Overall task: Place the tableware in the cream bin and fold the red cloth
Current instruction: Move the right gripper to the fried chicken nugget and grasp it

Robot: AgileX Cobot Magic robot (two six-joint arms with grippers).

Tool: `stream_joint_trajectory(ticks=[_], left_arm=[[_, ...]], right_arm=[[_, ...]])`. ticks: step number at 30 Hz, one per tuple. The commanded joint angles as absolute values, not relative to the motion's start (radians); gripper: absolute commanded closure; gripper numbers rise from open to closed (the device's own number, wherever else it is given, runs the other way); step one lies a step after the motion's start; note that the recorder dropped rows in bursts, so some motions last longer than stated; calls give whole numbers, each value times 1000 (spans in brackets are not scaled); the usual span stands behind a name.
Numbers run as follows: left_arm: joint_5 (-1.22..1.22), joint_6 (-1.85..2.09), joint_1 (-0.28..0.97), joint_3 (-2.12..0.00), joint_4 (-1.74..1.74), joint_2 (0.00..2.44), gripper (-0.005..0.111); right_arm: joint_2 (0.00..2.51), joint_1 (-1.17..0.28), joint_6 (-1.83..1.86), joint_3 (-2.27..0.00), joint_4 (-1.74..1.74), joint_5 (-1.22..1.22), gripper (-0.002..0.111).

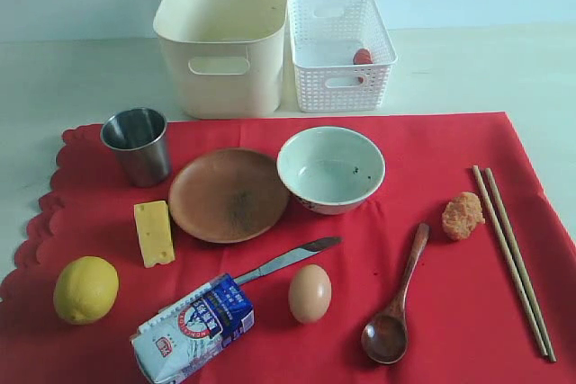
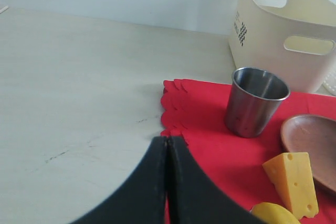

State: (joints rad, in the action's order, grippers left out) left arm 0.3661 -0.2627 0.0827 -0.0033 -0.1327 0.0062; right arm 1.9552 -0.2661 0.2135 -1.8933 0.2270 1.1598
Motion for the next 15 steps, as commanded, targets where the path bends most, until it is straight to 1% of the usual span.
stream_joint_trajectory(ticks=[1, 3, 8, 15], left_arm=[[362, -263, 81, 0, -126, 0, 107], [362, -263, 81, 0, -126, 0, 107], [362, -263, 81, 0, -126, 0, 107], [362, -261, 81, 0, -126, 0, 107]], right_arm=[[1879, -268, 207, -1793, 201, 1145, 43], [1848, -268, 207, -1751, 190, 1141, 43], [1699, -268, 199, -1553, 180, 1086, 43], [1573, -268, 186, -1308, 147, 1041, 43]])
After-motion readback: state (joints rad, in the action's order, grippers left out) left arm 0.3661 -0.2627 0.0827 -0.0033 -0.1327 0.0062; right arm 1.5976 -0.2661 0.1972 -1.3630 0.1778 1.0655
